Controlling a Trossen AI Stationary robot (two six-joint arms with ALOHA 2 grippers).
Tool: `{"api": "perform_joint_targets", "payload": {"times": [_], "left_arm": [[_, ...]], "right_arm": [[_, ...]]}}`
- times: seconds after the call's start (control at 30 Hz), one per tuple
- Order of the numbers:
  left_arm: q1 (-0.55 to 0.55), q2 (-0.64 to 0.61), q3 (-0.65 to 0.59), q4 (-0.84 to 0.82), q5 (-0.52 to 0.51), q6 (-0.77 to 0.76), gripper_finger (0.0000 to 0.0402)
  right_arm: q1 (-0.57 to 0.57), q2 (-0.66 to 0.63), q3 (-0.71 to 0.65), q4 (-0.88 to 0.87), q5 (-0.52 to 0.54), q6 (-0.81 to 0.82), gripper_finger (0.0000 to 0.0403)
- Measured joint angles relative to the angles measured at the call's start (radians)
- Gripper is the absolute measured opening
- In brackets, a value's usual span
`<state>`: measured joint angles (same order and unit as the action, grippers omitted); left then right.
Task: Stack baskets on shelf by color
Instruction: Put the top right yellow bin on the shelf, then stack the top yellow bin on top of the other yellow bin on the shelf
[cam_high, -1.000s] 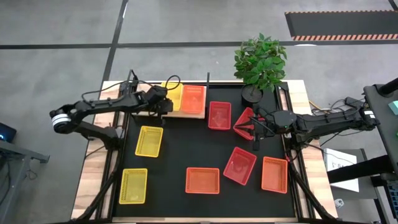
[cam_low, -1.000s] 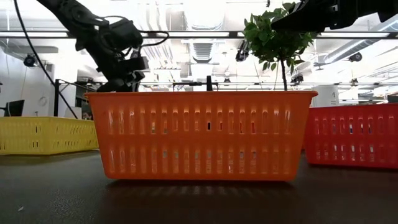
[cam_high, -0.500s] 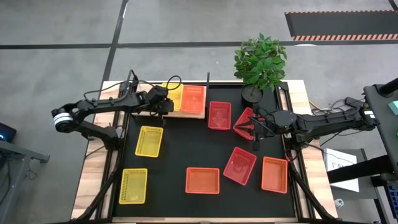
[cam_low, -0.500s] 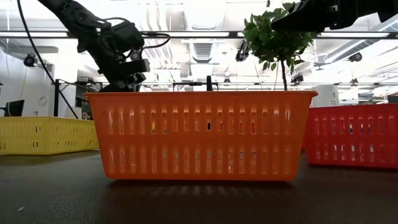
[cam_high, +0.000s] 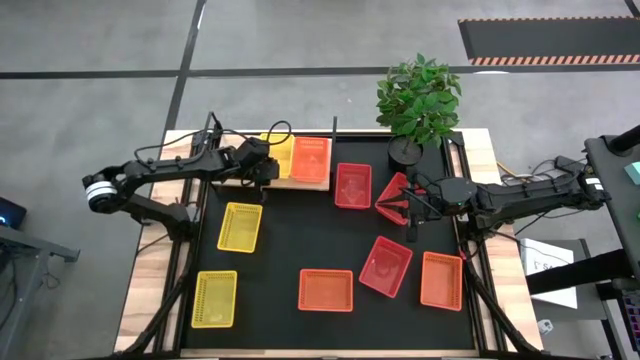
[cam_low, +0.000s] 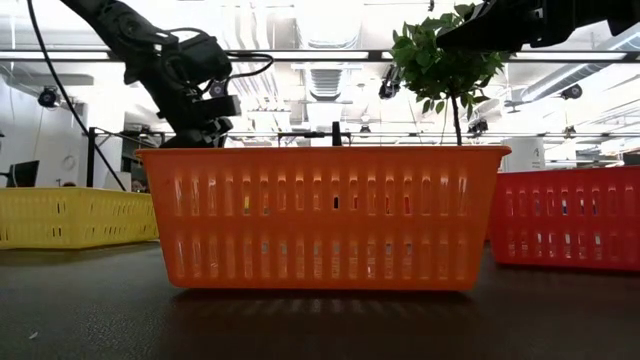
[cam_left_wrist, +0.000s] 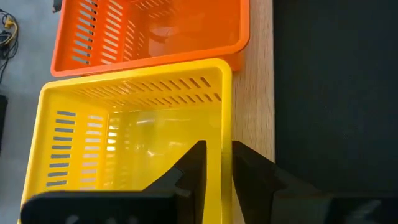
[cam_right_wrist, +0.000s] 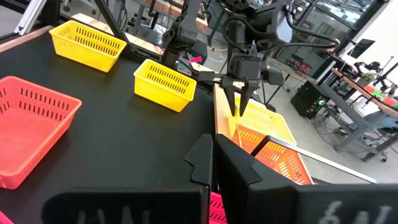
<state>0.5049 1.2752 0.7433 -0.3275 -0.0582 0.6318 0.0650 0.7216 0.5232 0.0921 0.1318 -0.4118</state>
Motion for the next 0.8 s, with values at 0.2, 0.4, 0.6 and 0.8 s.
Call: {"api": "perform_joint_targets", "payload": {"times": [0.2, 0.4, 0.6, 0.8], "left_arm": [[0.000, 0.000, 0.000, -0.033, 0.000, -0.049, 0.0064], [-0.001, -0.018, 0.000, -0.039, 0.000, -0.053, 0.0064], [-0.001, -0.067, 0.003, -0.071, 0.000, -0.077, 0.0064], [-0.003, -0.139, 0.003, -0.080, 0.001, -0.080, 0.0064]], "right_arm": [[0.000, 0.000, 0.000, 0.000, 0.000, 0.000, 0.0009], [0.000, 0.000, 0.000, 0.000, 0.000, 0.000, 0.0009], [0.000, 0.000, 0.000, -0.001, 0.000, 0.000, 0.0009], [0.000, 0.000, 0.000, 0.000, 0.000, -0.006, 0.0009]]}}
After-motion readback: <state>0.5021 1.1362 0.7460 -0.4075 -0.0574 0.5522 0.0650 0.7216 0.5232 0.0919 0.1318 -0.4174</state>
